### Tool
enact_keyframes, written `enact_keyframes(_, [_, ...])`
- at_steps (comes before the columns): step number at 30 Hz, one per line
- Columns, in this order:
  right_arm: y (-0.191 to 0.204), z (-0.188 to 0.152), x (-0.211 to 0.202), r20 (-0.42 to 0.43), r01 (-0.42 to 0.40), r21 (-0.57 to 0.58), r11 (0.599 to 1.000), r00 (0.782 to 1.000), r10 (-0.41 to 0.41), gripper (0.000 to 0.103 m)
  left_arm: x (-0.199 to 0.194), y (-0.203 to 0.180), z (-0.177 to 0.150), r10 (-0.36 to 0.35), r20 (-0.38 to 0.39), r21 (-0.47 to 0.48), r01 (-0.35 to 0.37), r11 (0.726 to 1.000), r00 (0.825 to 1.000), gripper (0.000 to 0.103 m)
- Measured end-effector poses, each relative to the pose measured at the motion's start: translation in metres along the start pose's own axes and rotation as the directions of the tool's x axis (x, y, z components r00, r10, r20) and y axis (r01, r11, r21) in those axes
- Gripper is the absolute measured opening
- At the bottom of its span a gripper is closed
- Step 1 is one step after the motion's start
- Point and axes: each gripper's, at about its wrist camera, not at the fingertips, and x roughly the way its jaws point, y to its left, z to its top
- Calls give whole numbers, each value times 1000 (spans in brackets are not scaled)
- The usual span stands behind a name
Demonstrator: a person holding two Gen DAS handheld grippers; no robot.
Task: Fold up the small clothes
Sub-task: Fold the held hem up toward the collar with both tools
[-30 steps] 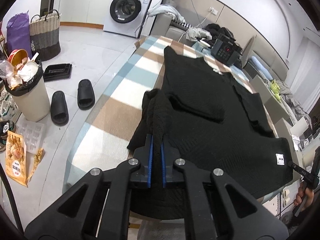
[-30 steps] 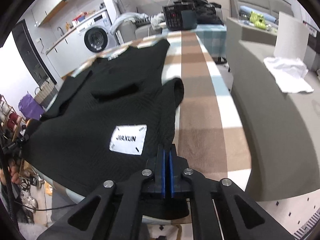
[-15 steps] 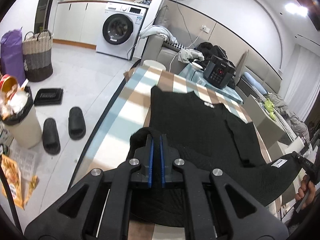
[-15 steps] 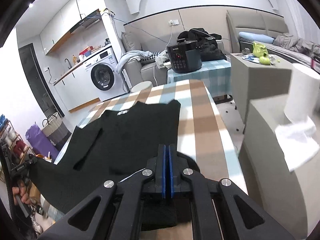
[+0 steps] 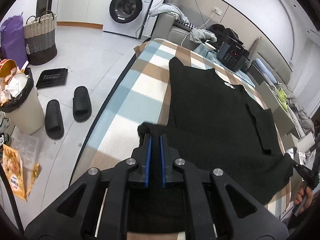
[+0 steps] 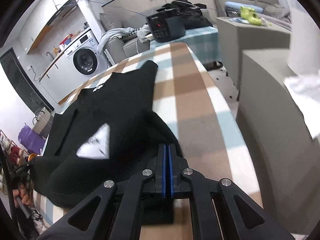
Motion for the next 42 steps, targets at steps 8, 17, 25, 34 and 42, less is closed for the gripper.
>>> enact_keyframes(8, [-6,-10,-14,-5,-154,23,988,988,154,32,-18,18,-34,28,-23,-25,-29,999,999,46])
enact_keyframes(17, [-15,-21,-20,-1,-313,106,944,949,315,36,-33,22,-55,26,-43,-47,-28,998,999,47])
enact_keyframes(25, [-16,-25,-29,22,-364,123,923,931,365,41,-39,19,-62,21,-46,-50,-24,998,999,47])
enact_keyframes(34, [20,-23,-16,-15,-231,-49,972,973,231,10,-48,14,-71,16,-57,-43,-19,999,998,47])
enact_keyframes(42, [17,-23,-19,-39,-270,-26,962,962,269,10,-40,14,-64,34,-64,-28,-36,999,997,47])
